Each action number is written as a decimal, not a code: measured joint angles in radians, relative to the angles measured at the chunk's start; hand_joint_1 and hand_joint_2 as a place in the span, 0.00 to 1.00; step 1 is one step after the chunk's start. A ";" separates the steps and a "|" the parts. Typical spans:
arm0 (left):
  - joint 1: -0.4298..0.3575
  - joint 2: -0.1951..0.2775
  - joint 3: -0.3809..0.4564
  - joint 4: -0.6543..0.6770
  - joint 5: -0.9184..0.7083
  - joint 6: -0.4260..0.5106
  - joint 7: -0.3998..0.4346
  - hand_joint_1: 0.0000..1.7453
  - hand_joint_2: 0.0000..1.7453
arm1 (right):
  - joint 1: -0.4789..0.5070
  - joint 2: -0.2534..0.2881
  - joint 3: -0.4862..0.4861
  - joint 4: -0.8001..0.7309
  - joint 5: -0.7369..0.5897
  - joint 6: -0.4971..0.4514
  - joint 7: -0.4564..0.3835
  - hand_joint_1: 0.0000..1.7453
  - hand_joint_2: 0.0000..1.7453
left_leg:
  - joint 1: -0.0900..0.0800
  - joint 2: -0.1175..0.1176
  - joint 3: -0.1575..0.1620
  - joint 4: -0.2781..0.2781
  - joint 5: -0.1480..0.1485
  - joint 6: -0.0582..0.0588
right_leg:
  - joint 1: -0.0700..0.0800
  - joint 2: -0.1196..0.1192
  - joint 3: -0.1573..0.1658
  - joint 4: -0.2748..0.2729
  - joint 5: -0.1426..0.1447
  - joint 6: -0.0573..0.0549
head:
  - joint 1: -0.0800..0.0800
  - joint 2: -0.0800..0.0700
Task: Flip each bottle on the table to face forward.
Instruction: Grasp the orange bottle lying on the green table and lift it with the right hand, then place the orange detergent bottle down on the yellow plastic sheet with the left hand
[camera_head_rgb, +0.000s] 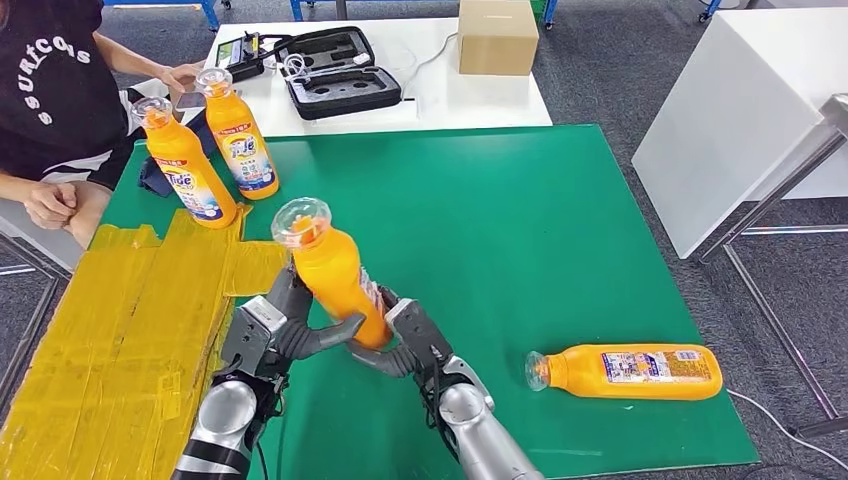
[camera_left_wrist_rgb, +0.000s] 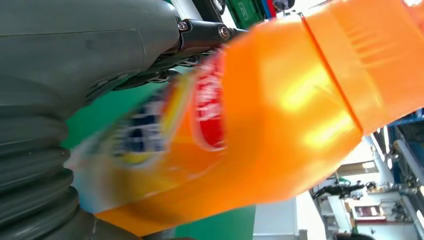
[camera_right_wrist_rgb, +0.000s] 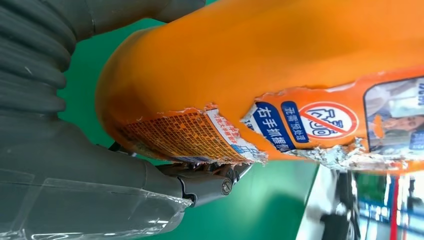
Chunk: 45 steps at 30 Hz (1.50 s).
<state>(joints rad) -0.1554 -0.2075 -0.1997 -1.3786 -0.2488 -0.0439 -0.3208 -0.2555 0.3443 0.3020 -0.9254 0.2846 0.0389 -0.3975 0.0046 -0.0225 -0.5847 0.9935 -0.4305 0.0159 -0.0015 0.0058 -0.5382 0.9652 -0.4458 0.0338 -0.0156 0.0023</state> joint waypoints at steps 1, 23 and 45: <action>-0.002 0.000 -0.001 0.001 0.002 0.000 0.000 0.00 1.00 | -0.004 0.000 0.016 0.010 -0.004 -0.007 0.000 1.00 1.00 | 0.000 0.000 0.000 0.000 0.000 0.000 | 0.000 0.000 0.000 0.000 0.000 0.000 | 0.000 0.000; -0.007 0.002 0.002 0.008 0.076 -0.005 -0.010 1.00 1.00 | -0.025 -0.005 0.103 0.051 0.036 -0.073 -0.015 0.82 1.00 | 0.000 0.000 0.000 0.000 0.000 0.000 | 0.000 0.000 0.000 0.000 0.000 0.000 | 0.000 0.000; -0.068 0.091 0.128 0.102 -1.151 0.683 0.329 1.00 1.00 | 0.126 -0.036 0.026 -0.409 0.021 -0.143 -0.046 0.00 1.00 | 0.000 0.001 0.000 0.000 0.000 0.000 | 0.000 0.000 -0.001 0.000 0.000 0.000 | 0.000 0.000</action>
<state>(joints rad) -0.2235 -0.1169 -0.0715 -1.2762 -1.4000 0.6390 0.0083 -0.1299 0.3083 0.3282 -1.3342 0.3057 -0.1039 -0.4433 0.0047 -0.0218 -0.5849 0.9935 -0.4304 0.0157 -0.0016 0.0060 -0.5392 0.9653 -0.4458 0.0338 -0.0156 0.0023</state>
